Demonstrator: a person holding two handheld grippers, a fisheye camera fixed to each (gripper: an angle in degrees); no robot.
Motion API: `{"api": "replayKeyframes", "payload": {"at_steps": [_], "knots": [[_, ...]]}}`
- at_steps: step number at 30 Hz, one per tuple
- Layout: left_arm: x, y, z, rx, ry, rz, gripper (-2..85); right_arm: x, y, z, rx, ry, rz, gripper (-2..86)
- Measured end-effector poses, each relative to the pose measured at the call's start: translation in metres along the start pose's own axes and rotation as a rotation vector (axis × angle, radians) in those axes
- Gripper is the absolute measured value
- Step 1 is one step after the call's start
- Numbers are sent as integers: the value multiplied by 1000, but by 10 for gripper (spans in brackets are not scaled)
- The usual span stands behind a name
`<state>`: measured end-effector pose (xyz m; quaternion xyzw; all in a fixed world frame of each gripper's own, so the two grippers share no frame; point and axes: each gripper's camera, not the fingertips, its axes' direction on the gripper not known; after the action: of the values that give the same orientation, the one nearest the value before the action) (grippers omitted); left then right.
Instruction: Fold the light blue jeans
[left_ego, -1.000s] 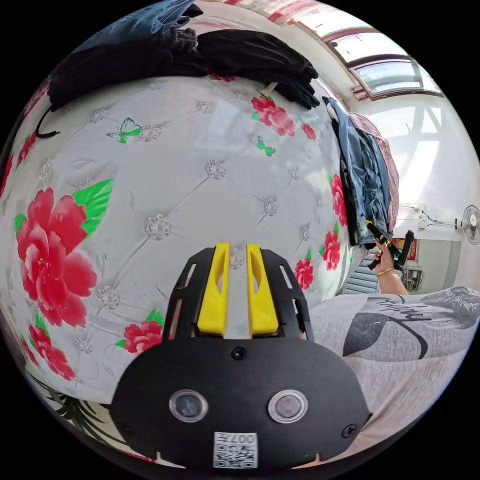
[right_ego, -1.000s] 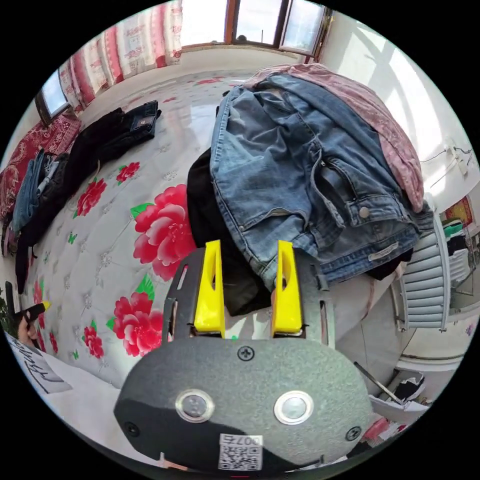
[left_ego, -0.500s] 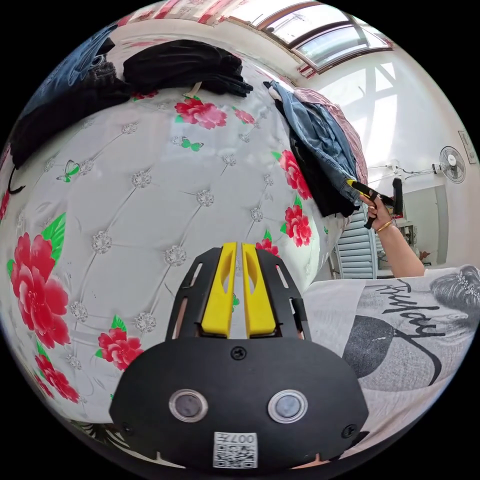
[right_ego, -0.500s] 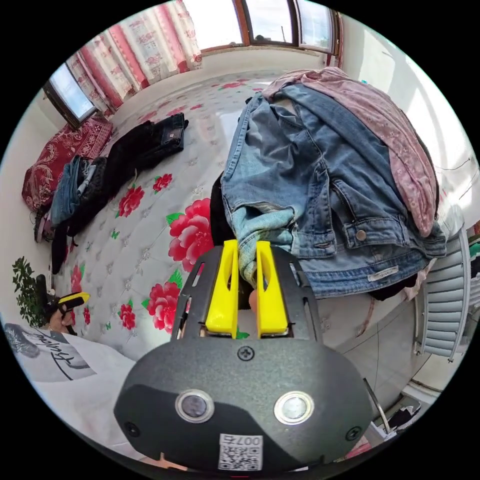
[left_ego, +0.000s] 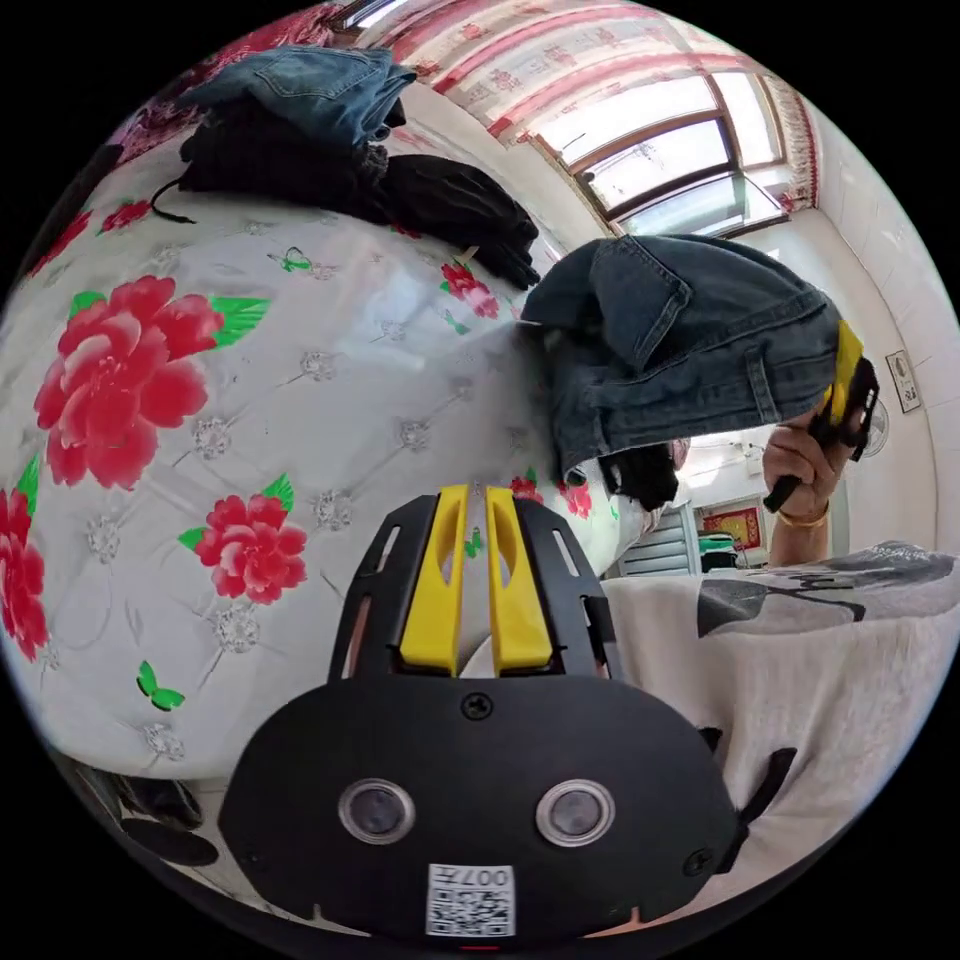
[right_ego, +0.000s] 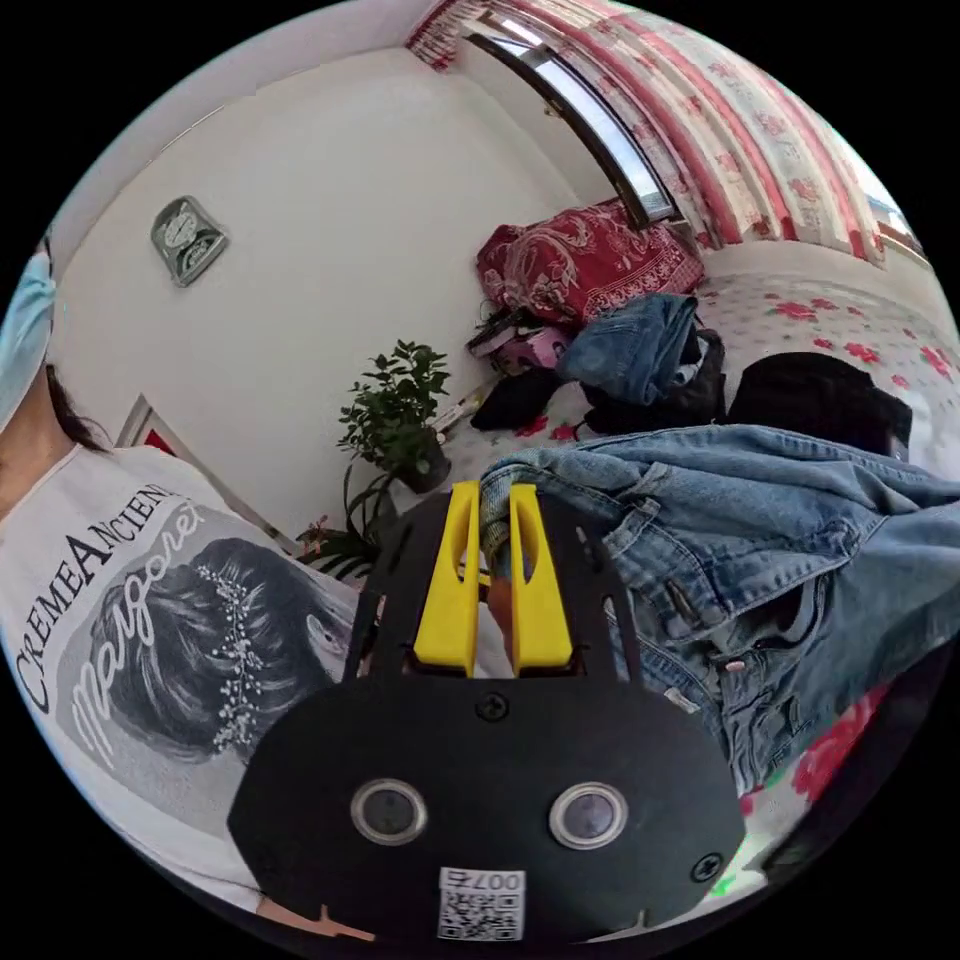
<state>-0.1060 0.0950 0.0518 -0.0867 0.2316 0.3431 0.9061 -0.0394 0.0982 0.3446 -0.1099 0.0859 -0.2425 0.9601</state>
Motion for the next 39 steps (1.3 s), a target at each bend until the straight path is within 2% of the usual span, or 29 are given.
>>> {"api": "replayKeyframes", "payload": {"at_steps": [3,4,6,8,10,11,15,20,26,31,33,39], "knots": [[-24,15,-22,49,-37,-97,5,-48,-16,96,-212,-323,-159,57],[-29,18,-27,65,-42,-118,2,-56,-17,112,-258,-354,-183,58],[-55,30,-50,58,-202,-280,-1,-76,-14,156,-414,-372,-220,64],[-86,49,-73,111,-156,-416,-6,-74,-7,162,-435,-278,-214,68],[-103,69,-98,201,-134,-495,-7,-56,7,154,-413,-181,-160,72],[-107,79,-113,222,-194,-534,-8,-36,18,146,-391,-129,-79,74],[-96,98,-141,238,-280,-535,-1,50,75,96,-270,62,284,77],[-59,116,-146,217,-311,-538,38,118,124,27,-132,259,573,85],[-25,129,-133,200,-186,-581,67,190,130,-21,-23,371,741,97],[-32,82,-97,182,-29,-629,118,256,115,-35,18,483,835,96],[-43,47,-80,80,-67,-657,130,290,109,-39,64,457,894,95],[-74,-10,-80,34,-87,-784,83,354,97,-36,85,438,982,81]]}}
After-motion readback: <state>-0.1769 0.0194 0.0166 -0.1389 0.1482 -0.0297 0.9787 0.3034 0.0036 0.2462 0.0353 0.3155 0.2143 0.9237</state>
